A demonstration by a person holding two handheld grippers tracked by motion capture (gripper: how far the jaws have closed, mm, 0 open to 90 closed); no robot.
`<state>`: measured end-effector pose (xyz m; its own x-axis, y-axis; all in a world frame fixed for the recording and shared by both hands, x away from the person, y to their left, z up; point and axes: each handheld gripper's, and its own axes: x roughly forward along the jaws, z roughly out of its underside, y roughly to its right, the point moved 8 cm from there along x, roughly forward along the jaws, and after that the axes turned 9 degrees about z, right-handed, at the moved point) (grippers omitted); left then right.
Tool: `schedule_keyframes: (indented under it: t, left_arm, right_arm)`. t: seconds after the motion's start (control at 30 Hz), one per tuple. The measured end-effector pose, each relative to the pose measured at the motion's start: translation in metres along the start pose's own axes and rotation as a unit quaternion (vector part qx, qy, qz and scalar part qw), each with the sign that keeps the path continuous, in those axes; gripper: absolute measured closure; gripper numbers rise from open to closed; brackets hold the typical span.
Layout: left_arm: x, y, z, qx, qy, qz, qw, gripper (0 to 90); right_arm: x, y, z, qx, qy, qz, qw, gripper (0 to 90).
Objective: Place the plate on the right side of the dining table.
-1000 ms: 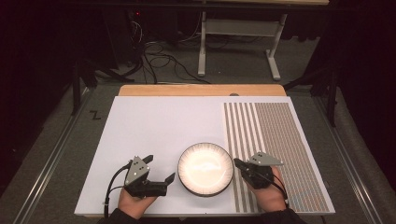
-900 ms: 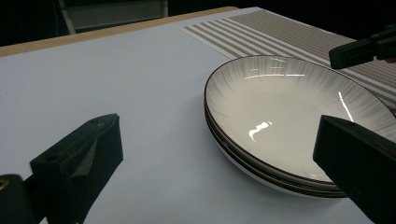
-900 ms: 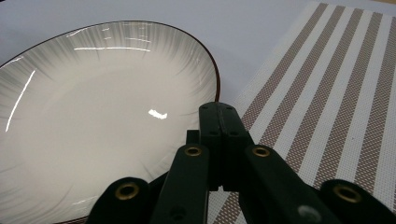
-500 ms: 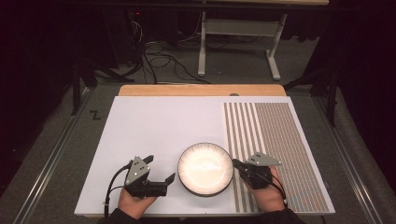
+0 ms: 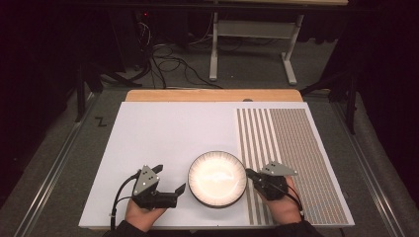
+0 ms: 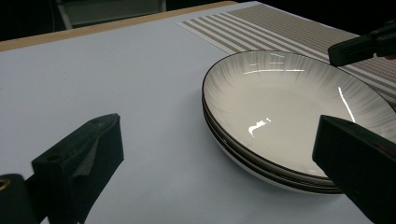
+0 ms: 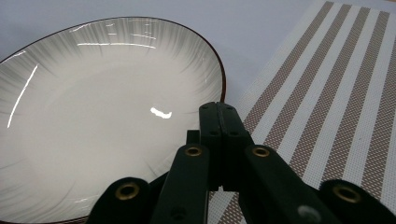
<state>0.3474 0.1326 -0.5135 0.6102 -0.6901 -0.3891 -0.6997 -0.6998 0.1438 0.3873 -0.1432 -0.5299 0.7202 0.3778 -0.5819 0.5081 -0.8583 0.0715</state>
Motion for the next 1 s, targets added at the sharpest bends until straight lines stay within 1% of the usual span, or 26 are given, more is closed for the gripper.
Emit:
schedule_keyframes:
  t: [0.13, 0.87, 1.0]
  left_arm:
    - [-0.0002, -0.0003, -0.0002, -0.001, 0.001, 0.000, 1.0000, 2.8]
    - [0.0000, -0.0017, 0.0012, -0.005, -0.001, -0.001, 1.0000, 2.9]
    - [-0.0003, -0.0021, 0.0012, -0.005, -0.001, -0.001, 1.0000, 2.9]
  right_arm:
    - [0.0016, -0.0017, 0.0009, -0.006, -0.001, 0.000, 1.0000, 90.0]
    - [0.0022, -0.0026, 0.0006, -0.006, 0.000, 0.000, 1.0000, 90.0]
    - [0.0025, -0.0048, 0.0010, -0.001, -0.002, -0.002, 1.0000, 90.0]
